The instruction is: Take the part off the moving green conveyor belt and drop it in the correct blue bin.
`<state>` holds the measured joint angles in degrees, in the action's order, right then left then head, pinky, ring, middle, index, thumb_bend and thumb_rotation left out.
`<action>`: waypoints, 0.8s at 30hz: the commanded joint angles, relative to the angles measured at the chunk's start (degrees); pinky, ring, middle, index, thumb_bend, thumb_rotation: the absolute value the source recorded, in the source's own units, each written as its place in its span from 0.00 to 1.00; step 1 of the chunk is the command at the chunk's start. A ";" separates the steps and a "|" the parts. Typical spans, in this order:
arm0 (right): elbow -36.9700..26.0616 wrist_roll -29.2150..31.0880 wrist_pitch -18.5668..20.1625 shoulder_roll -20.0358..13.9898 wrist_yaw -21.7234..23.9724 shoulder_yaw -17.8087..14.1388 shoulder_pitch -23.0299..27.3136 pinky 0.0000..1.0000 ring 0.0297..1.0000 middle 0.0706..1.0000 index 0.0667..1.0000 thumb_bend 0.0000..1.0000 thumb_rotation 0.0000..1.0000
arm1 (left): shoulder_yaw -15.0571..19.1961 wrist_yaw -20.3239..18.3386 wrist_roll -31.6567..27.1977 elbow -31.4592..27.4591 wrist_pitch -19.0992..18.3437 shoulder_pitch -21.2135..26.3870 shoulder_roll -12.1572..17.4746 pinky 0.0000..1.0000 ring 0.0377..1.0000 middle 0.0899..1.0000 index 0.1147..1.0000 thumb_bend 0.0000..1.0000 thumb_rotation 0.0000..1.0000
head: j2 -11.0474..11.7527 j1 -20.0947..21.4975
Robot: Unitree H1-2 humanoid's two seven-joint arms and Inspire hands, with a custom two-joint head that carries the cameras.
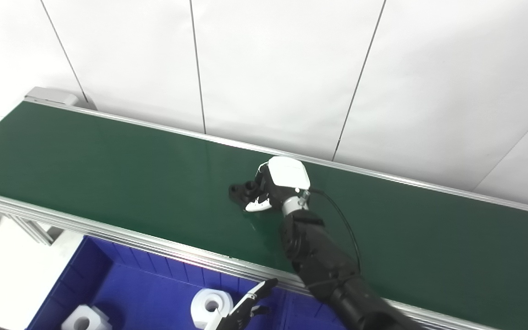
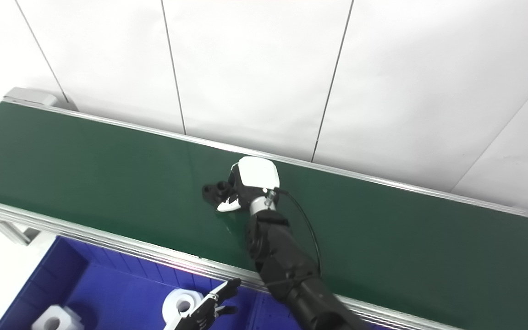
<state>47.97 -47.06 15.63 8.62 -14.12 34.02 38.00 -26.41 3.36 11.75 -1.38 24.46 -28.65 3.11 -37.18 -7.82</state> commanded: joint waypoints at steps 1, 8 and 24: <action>-0.45 0.29 -1.96 1.37 -1.55 0.41 0.16 0.16 0.20 0.43 0.45 0.53 0.00 | -0.56 -0.48 0.40 -1.62 2.22 -0.62 -1.32 0.81 0.91 0.94 0.89 0.90 0.75 | -0.02 -0.04; 0.25 -0.03 -3.60 0.86 -3.70 2.69 -1.38 0.14 0.17 0.43 0.44 0.53 0.00 | -0.38 -0.56 0.22 -1.55 2.21 -0.53 -1.50 0.81 0.91 0.94 0.88 0.88 0.74 | -0.25 0.38; -9.89 1.21 -2.57 -1.79 -3.52 1.30 -5.11 0.15 0.19 0.43 0.45 0.53 0.00 | 0.42 -0.77 -1.46 -0.60 2.42 0.43 -0.89 0.78 0.89 0.93 0.88 0.87 0.75 | -0.85 3.52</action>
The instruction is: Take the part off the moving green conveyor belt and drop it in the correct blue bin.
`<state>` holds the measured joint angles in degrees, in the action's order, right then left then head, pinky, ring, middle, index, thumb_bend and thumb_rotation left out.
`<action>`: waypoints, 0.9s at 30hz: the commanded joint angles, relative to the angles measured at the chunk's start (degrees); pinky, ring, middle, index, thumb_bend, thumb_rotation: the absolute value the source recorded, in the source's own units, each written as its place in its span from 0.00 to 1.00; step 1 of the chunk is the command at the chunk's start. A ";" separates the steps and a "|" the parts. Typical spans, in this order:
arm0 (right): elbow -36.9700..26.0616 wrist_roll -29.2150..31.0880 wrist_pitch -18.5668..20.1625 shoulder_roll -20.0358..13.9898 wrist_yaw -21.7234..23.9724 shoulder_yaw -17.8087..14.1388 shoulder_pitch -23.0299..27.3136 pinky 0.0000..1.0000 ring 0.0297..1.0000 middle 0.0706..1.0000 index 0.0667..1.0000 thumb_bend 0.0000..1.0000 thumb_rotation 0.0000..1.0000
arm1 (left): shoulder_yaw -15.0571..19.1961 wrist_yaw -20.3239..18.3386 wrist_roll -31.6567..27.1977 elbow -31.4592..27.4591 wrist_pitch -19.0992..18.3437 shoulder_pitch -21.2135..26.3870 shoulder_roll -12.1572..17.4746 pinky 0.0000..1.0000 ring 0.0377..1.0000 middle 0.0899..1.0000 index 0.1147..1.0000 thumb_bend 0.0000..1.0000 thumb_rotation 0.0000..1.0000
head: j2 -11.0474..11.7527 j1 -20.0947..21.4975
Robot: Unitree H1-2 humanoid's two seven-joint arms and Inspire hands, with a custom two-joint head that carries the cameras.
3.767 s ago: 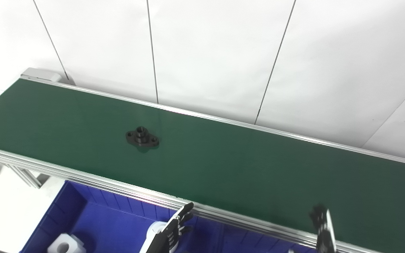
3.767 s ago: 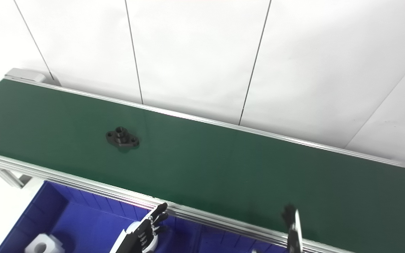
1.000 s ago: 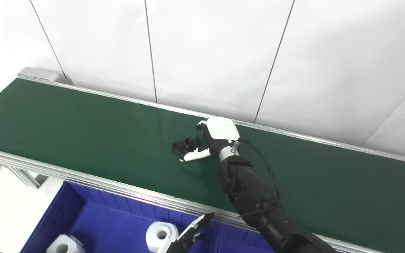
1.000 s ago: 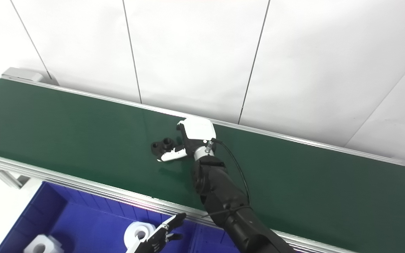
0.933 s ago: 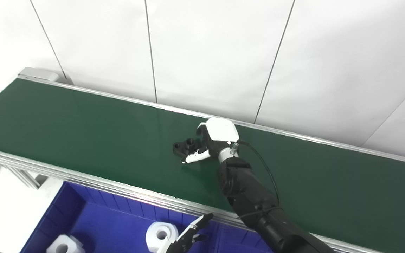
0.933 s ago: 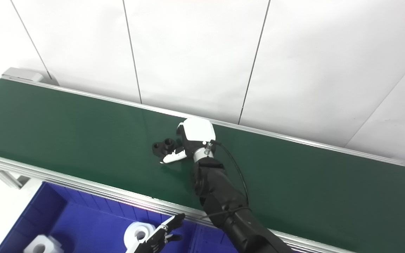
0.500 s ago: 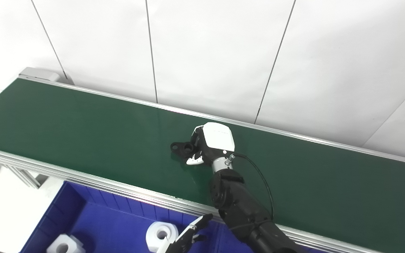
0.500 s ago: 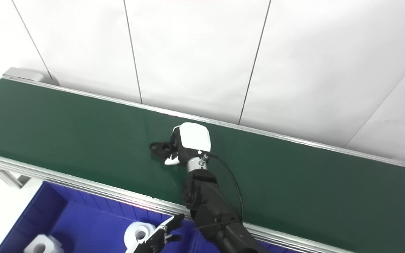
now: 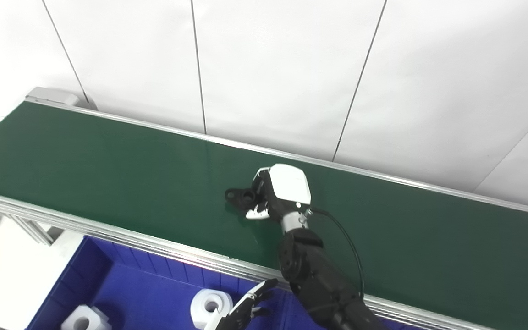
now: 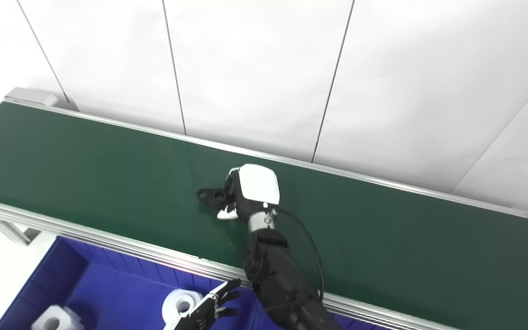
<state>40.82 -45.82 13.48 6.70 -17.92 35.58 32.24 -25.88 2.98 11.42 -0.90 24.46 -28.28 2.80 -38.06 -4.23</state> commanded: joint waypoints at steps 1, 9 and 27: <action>-4.79 -0.27 -0.26 -0.46 0.39 -0.44 0.05 0.15 0.19 0.43 0.45 0.52 0.00 | 0.06 -0.68 -1.69 -1.07 2.40 0.10 -0.52 0.78 0.89 0.93 0.88 0.87 0.75 | -0.11 0.66; -25.26 -5.28 4.67 -6.50 7.11 -0.94 -4.78 0.10 0.13 0.43 0.45 0.52 0.00 | 2.38 -3.05 -4.85 -2.02 1.79 0.19 0.27 0.81 0.91 0.95 0.91 0.85 0.73 | -1.78 6.18; -70.01 -27.49 12.58 -11.28 32.89 -5.65 -27.30 0.11 0.15 0.43 0.45 0.52 0.00 | 10.35 -10.21 -15.24 -10.13 -3.54 -0.43 7.26 0.95 0.97 0.99 1.00 0.84 0.88 | -9.81 30.45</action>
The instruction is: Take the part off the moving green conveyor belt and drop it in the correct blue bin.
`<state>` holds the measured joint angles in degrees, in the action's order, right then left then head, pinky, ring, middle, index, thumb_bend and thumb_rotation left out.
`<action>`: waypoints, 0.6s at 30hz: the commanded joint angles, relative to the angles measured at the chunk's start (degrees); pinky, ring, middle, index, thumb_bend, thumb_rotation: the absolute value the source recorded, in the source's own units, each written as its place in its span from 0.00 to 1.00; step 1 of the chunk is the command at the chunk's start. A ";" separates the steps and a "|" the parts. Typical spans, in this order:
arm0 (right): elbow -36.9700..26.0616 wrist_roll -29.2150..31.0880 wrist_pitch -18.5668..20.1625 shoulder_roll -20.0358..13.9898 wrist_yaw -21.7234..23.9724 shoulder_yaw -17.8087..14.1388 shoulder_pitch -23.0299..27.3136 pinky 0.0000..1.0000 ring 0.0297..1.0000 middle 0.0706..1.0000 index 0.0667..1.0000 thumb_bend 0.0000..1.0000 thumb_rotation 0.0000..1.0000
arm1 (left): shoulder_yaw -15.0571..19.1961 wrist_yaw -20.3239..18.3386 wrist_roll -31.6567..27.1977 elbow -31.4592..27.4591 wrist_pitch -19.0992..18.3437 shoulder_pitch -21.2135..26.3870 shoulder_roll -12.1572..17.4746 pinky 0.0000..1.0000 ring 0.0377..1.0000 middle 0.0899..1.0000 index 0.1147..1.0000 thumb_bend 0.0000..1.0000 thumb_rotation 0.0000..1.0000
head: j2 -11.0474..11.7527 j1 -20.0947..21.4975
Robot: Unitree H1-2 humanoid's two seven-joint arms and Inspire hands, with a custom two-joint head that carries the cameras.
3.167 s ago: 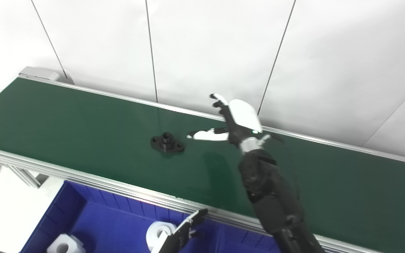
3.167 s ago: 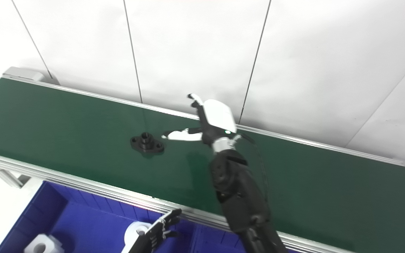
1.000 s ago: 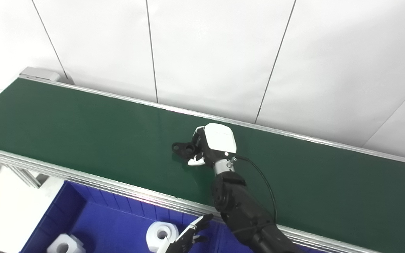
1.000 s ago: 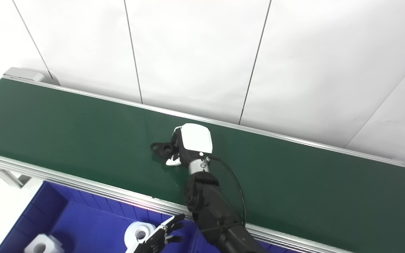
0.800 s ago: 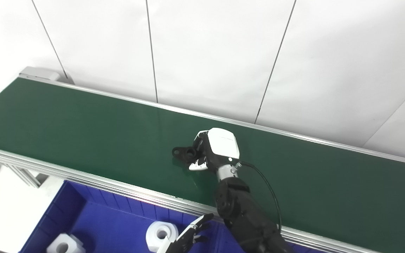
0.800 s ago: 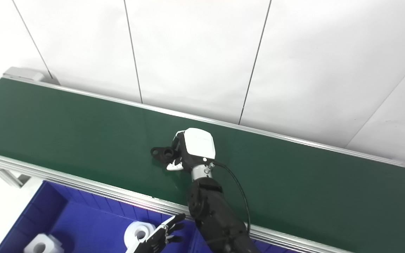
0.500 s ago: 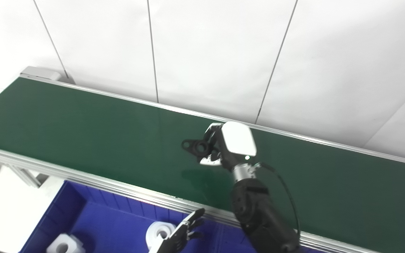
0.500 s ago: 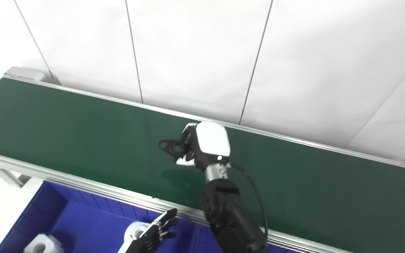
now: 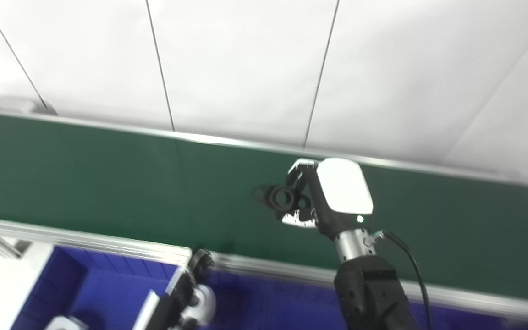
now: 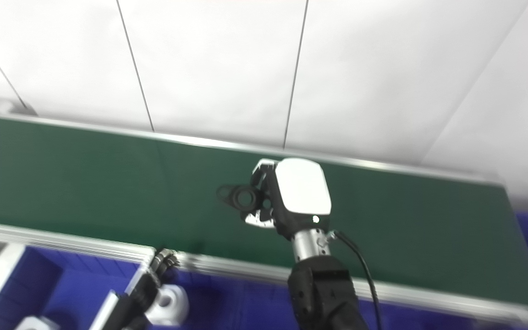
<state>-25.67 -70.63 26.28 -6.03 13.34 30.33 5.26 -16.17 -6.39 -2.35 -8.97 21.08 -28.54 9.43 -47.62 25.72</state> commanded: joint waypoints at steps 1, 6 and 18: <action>-5.14 -4.37 -0.33 2.23 3.38 -0.45 -1.82 0.11 0.15 0.43 0.45 0.52 0.00 | 1.24 -1.14 -2.35 -2.69 -0.80 -0.06 1.05 0.95 0.97 1.00 1.00 0.82 0.89 | -1.59 2.95; -11.23 -12.21 -1.64 7.40 9.71 -1.01 -9.09 0.09 0.12 0.43 0.45 0.53 0.00 | 4.07 -2.37 -8.26 -6.07 -5.74 0.76 1.80 0.98 0.99 1.00 1.00 0.84 0.90 | -6.03 7.94; -10.78 -16.92 -5.77 10.94 6.19 -2.85 -32.54 0.11 0.15 0.43 0.45 0.53 0.00 | 8.40 -4.02 -12.06 -10.64 -14.59 3.11 2.15 0.98 0.97 0.99 1.00 0.91 0.85 | -9.78 10.50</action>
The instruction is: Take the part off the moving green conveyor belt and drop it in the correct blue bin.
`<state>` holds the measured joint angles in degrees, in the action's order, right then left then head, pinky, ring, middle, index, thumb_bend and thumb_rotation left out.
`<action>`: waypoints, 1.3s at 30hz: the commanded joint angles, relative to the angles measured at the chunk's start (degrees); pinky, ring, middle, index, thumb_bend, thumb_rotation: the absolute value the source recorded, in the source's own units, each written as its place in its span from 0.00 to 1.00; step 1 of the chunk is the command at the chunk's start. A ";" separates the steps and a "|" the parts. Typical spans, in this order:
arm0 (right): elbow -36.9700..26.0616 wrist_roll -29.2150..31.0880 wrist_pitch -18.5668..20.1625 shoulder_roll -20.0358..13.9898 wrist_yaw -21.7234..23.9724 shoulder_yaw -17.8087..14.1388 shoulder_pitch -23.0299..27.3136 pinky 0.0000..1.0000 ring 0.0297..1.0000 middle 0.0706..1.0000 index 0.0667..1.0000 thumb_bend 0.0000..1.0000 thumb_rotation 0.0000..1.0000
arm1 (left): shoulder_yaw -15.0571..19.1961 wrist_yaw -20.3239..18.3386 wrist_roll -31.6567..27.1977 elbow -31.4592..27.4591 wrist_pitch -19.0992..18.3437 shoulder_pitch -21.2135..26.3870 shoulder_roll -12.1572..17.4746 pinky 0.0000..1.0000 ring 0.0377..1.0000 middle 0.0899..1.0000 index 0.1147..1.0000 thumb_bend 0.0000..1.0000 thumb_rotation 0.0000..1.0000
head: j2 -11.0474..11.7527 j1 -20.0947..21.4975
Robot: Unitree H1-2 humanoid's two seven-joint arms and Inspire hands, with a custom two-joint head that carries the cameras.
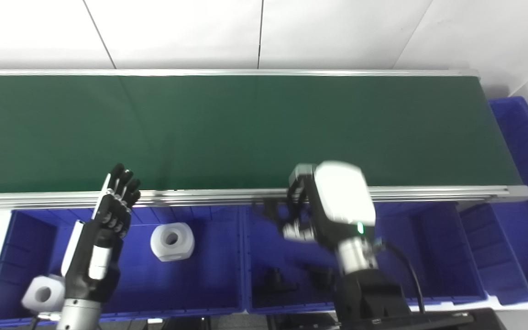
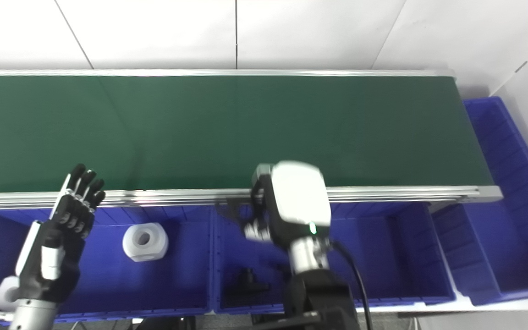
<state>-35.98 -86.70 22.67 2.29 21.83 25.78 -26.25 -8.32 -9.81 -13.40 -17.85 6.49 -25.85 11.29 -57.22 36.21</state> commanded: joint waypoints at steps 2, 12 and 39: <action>0.63 -1.73 -2.34 2.33 -1.84 0.81 -2.24 0.13 0.17 0.43 0.45 0.53 0.00 | 0.88 -0.83 -0.95 -1.78 -0.54 0.69 0.18 0.97 0.97 0.98 1.00 0.91 0.85 | -0.39 -0.08; 5.34 -4.60 -1.58 2.56 4.77 -4.20 -3.06 0.14 0.19 0.43 0.45 0.53 0.00 | 1.47 -1.23 -0.01 -2.16 -1.30 0.69 -0.66 0.96 0.95 0.97 0.99 0.90 0.83 | -0.48 -1.27; 5.39 6.04 -5.02 3.90 -1.00 -7.05 -5.33 0.71 0.78 0.84 0.83 0.97 0.86 | 0.70 -3.46 4.52 0.91 4.28 -0.41 -1.62 0.92 0.94 0.97 1.00 0.84 0.88 | 3.50 -9.77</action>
<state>-28.36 -89.07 19.76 4.29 25.59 19.11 -29.86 -7.38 -12.55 -9.45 -16.14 7.68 -25.97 9.55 -53.80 26.47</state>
